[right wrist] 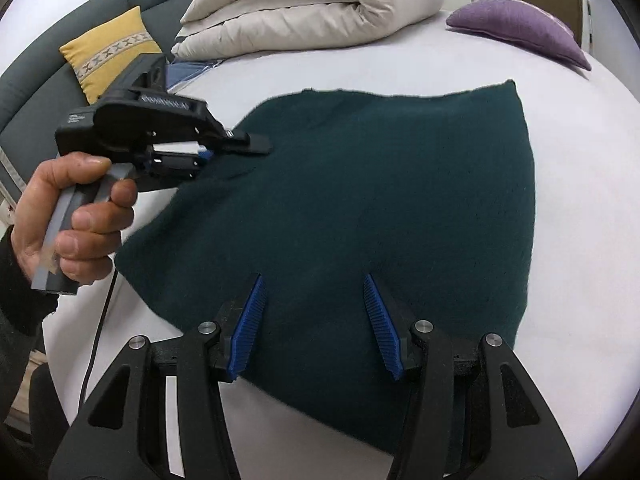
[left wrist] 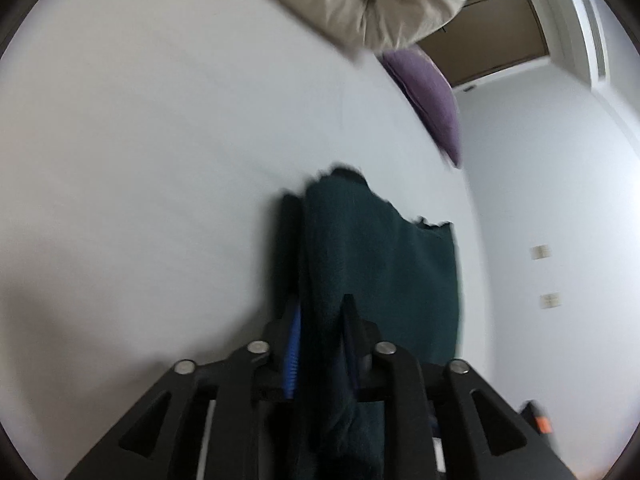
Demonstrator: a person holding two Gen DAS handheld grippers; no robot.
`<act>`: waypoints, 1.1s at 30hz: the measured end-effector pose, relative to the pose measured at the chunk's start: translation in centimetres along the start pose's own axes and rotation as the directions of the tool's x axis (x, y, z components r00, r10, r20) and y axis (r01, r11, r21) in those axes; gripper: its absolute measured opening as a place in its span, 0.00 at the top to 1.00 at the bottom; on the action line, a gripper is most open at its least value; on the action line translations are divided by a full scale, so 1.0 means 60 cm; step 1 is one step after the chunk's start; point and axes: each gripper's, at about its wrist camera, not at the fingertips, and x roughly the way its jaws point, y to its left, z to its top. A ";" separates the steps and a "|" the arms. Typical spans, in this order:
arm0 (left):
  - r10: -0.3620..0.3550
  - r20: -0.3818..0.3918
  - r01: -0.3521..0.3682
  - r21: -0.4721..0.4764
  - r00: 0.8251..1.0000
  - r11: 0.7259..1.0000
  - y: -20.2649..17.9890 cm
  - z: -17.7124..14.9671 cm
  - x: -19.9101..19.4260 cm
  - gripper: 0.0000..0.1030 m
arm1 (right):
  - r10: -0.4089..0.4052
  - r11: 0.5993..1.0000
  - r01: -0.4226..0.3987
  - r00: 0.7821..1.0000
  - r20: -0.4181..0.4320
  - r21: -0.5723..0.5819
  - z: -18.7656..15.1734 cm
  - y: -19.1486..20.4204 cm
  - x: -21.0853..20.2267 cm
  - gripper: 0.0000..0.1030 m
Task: Fold small clothes
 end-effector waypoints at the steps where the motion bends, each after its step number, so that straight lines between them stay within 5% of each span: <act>1: 0.017 0.038 -0.018 0.020 0.999 1.000 -0.012 -0.005 -0.017 0.79 | 0.017 1.000 -0.017 1.000 -0.001 0.002 0.002 -0.005 0.002 0.51; 4: 0.002 0.125 -0.020 0.140 0.992 0.990 -0.071 -0.036 -0.071 0.79 | 0.054 0.998 -0.055 0.999 0.006 0.031 -0.010 -0.018 -0.001 0.51; 7: 0.000 0.119 -0.037 0.308 0.993 0.951 -0.137 -0.094 -0.076 0.79 | 0.077 0.994 -0.078 0.997 0.018 0.076 -0.020 -0.029 -0.007 0.51; 10: 0.082 0.092 -0.111 0.375 0.992 0.920 -0.141 -0.139 -0.038 0.79 | 0.097 0.987 -0.101 0.995 0.036 0.122 -0.022 -0.016 -0.008 0.52; 12: 0.146 0.044 -0.152 0.359 0.988 0.921 -0.108 -0.158 -0.006 0.85 | 0.106 0.982 -0.109 0.994 0.030 0.156 -0.031 -0.029 -0.016 0.54; 15: 0.115 0.031 -0.119 0.317 0.993 0.941 -0.057 -0.175 -0.009 0.96 | 0.138 0.972 -0.135 0.990 -0.003 0.192 -0.040 -0.037 -0.015 0.55; 18: 0.091 0.029 -0.095 0.314 0.995 0.945 -0.044 -0.182 -0.017 0.96 | 0.198 0.950 -0.195 0.980 0.012 0.245 -0.040 -0.056 -0.028 0.55; 22: 0.071 0.027 -0.076 0.309 0.997 0.948 -0.035 -0.180 -0.023 0.96 | 0.309 0.863 -0.339 0.941 0.142 0.374 -0.018 -0.104 -0.039 0.54; 26: 0.057 0.023 -0.061 0.306 0.998 0.950 -0.043 -0.178 -0.009 0.96 | 0.328 0.831 -0.344 0.938 0.114 0.437 -0.038 -0.151 -0.009 0.57; 28: 0.055 0.023 -0.059 0.306 0.998 0.950 -0.039 -0.179 -0.011 0.96 | 0.354 0.794 -0.370 0.926 0.127 0.483 -0.064 -0.180 -0.005 0.80; 30: 0.075 0.027 -0.080 0.319 0.997 0.944 -0.046 -0.180 -0.017 0.96 | 0.368 0.767 -0.394 0.917 0.156 0.507 -0.081 -0.195 -0.018 0.80; 33: 0.107 0.095 -0.133 0.328 0.990 0.935 -0.075 -0.169 -0.055 0.84 | 0.320 0.775 -0.363 0.931 0.174 0.518 -0.076 -0.208 -0.046 0.76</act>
